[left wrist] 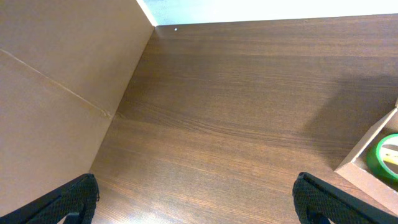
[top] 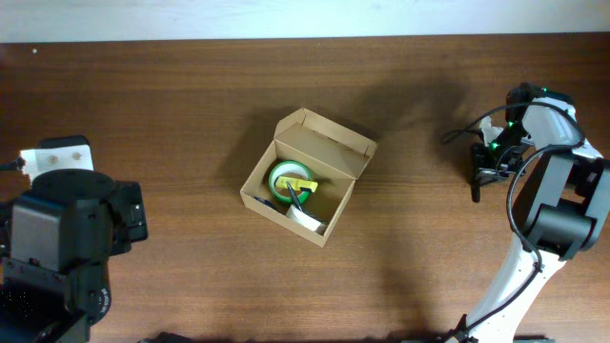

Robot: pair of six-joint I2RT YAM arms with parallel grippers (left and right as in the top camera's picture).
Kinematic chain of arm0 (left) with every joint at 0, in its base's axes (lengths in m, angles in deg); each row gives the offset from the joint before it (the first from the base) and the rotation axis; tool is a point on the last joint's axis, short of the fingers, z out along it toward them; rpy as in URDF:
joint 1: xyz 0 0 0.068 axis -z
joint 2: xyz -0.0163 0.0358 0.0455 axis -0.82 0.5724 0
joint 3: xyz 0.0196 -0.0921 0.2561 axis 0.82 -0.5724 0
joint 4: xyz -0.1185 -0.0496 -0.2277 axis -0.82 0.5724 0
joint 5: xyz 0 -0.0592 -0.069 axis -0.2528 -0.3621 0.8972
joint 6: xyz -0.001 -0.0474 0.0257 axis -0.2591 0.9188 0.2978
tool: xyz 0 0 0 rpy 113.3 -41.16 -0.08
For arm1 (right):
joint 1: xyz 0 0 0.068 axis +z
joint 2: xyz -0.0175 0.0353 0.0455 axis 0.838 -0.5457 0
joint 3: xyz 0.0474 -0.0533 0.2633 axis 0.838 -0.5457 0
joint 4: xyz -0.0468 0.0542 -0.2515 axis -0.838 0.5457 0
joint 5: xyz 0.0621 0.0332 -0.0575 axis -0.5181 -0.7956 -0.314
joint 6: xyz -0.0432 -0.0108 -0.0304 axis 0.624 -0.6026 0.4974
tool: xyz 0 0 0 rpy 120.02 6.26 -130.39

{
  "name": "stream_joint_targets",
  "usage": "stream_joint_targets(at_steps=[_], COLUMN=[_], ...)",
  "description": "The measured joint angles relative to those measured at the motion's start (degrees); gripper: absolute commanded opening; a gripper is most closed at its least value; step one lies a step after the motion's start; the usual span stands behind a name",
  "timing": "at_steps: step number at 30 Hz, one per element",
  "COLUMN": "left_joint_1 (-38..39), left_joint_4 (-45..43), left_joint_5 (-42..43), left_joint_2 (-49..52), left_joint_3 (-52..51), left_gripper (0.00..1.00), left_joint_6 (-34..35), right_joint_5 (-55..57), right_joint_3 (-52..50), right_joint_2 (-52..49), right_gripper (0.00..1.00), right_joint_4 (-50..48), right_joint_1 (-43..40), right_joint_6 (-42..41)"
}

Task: Pack container
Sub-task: 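Lift the black marker with the right gripper off the table, then carry the black marker with the right gripper into the box and release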

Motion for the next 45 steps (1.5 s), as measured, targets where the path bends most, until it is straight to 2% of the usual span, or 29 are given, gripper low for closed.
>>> stream_joint_targets(at_steps=[16, 22, 26, 33, 45], left_joint_1=[0.0, 0.0, 0.0, 0.0, 0.0], left_joint_4=[-0.13, -0.24, -0.26, -0.26, -0.26], left_joint_5=[0.0, 0.0, 0.0, 0.0, 0.0], left_joint_2=[0.0, 0.0, 0.0, 0.0, 0.0], left_joint_3=[0.0, 0.0, 0.0, 0.0, 0.0], left_gripper=[1.0, 0.99, 1.0, 0.99, 1.0], left_joint_6=[0.0, 0.0, 0.0, 0.0, 0.0], right_joint_5=[-3.89, -4.66, -4.76, -4.0, -2.89], right_joint_3=[2.19, 7.5, 9.86, 10.51, 10.49], right_joint_2=[0.83, 9.16, 18.6, 29.88, 31.52], right_gripper=[0.04, 0.04, 0.04, 0.04, 0.04], right_joint_4=[1.53, 3.98, 4.94, 6.23, 12.74], right_joint_1=[0.02, 0.2, 1.25, 10.23, 32.41], right_joint_6=[0.0, -0.15, -0.42, -0.39, -0.39])
